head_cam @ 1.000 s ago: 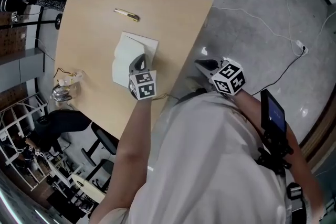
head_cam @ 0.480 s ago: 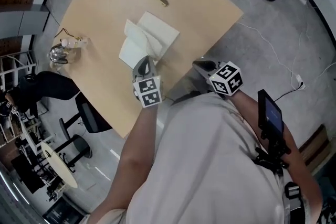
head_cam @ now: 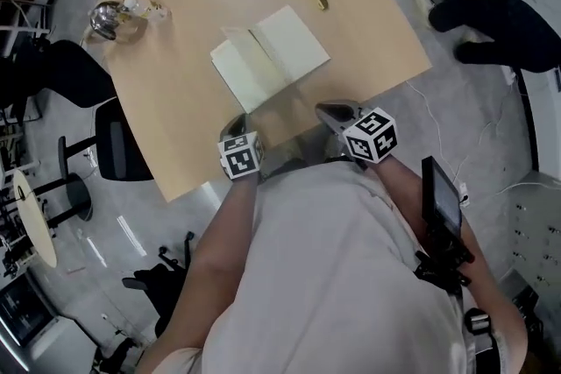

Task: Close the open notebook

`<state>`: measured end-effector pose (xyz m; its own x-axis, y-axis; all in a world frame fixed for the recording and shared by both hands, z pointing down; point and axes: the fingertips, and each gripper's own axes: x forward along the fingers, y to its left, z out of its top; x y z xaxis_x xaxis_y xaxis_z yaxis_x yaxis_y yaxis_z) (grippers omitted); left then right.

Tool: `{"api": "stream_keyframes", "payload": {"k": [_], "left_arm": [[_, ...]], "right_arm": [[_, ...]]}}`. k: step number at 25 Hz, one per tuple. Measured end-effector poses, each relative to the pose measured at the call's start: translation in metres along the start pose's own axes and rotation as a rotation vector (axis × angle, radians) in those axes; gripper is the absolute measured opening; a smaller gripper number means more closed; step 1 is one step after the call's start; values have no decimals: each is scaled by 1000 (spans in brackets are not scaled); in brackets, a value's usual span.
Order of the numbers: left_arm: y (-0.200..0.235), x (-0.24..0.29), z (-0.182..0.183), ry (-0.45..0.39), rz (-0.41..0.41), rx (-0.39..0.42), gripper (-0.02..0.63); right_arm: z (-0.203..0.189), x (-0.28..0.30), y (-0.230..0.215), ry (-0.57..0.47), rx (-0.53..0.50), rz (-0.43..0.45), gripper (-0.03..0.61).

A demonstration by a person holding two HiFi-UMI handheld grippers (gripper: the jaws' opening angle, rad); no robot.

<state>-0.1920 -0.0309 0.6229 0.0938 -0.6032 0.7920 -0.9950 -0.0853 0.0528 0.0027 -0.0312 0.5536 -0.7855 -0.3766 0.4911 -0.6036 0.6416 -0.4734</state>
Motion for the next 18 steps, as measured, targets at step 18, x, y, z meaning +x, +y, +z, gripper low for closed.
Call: {"api": "stream_keyframes", "payload": {"k": [18], "left_arm": [[40,-59,-22,-26,-19,-35,3]], "right_arm": [[32,51,-120,-75,588,-251,152]]}}
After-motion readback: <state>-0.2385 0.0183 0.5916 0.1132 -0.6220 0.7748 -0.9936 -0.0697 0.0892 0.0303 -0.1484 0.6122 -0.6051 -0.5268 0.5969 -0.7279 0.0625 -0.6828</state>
